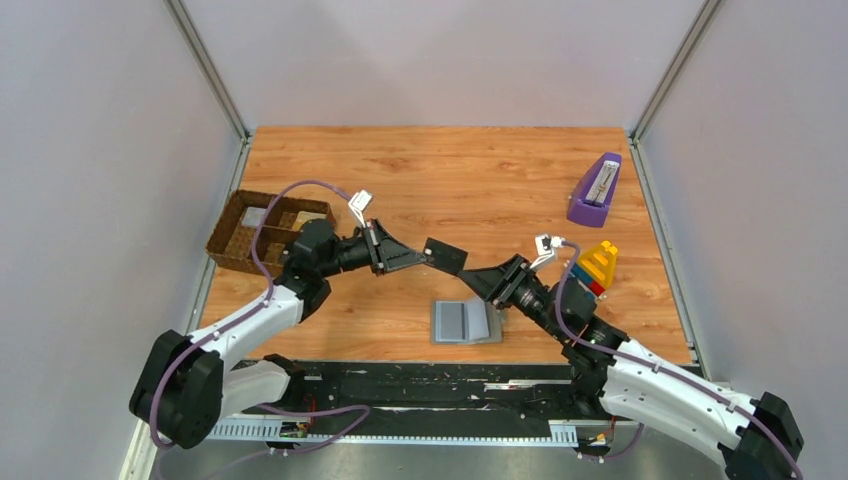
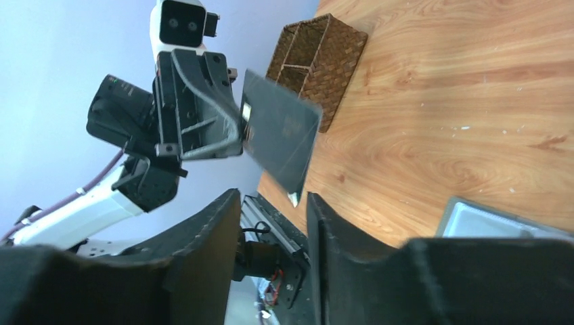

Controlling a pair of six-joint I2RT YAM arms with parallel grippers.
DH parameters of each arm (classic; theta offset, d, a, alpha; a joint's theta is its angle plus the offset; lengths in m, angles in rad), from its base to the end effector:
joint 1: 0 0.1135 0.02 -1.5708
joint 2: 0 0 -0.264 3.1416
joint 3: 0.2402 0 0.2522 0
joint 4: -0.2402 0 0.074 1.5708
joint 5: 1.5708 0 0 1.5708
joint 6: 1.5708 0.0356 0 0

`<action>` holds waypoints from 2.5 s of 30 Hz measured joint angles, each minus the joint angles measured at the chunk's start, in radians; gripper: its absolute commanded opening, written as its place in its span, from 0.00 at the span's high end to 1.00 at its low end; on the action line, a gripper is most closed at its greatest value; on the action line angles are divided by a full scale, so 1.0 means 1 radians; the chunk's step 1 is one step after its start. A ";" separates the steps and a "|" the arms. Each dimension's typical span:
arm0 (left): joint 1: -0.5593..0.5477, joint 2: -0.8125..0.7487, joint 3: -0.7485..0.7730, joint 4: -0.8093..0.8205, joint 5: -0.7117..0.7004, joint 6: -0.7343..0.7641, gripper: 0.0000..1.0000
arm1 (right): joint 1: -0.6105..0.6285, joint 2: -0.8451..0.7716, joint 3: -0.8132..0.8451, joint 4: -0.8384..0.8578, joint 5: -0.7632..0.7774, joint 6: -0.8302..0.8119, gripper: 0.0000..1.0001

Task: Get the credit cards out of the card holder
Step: Remove the credit card from the card holder, then place the credit card in the storage box.

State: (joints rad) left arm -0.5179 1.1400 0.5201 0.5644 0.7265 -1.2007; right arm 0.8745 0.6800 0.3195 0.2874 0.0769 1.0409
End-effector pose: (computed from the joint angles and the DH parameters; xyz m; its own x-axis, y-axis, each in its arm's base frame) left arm 0.2007 -0.1416 0.2543 -0.8997 -0.2895 -0.3268 0.2974 0.1418 -0.9442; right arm 0.1139 0.1320 0.2412 -0.6413 0.5742 -0.5089 -0.3214 0.4013 0.8577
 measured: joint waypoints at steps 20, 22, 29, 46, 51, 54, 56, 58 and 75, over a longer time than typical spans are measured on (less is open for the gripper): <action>0.480 -0.079 0.475 -1.100 -0.137 0.837 1.00 | 0.000 -0.363 -0.046 -0.248 0.014 -0.132 0.00; 0.545 -0.062 0.529 -1.174 -0.157 0.905 1.00 | 0.000 -0.382 -0.048 -0.267 0.007 -0.143 0.00; 0.751 0.052 0.606 -1.331 -0.159 1.080 1.00 | 0.000 -0.432 -0.051 -0.355 -0.023 -0.186 0.00; 0.917 0.214 0.635 -1.435 -0.225 1.207 1.00 | 0.000 -0.469 -0.032 -0.467 -0.049 -0.262 0.00; 0.918 0.262 0.635 -1.433 -0.232 1.207 1.00 | 0.000 -0.457 -0.017 -0.473 -0.040 -0.285 0.00; 0.918 0.283 0.635 -1.420 -0.231 1.206 1.00 | 0.000 -0.444 0.000 -0.473 -0.034 -0.296 0.00; 0.918 0.293 0.635 -1.405 -0.229 1.205 1.00 | 0.000 -0.443 0.006 -0.472 -0.031 -0.304 0.00; 0.918 0.303 0.635 -1.391 -0.226 1.205 1.00 | 0.000 -0.441 0.009 -0.472 -0.025 -0.309 0.00; 0.918 0.360 0.628 -1.324 -0.185 1.180 1.00 | 0.000 -0.406 0.025 -0.473 0.002 -0.338 0.00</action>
State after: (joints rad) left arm 0.4004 1.4998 1.1477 -0.7597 0.5411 -0.0208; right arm 0.8745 0.2745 0.3447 -0.1856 0.0784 0.7029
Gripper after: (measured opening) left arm 0.006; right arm 0.998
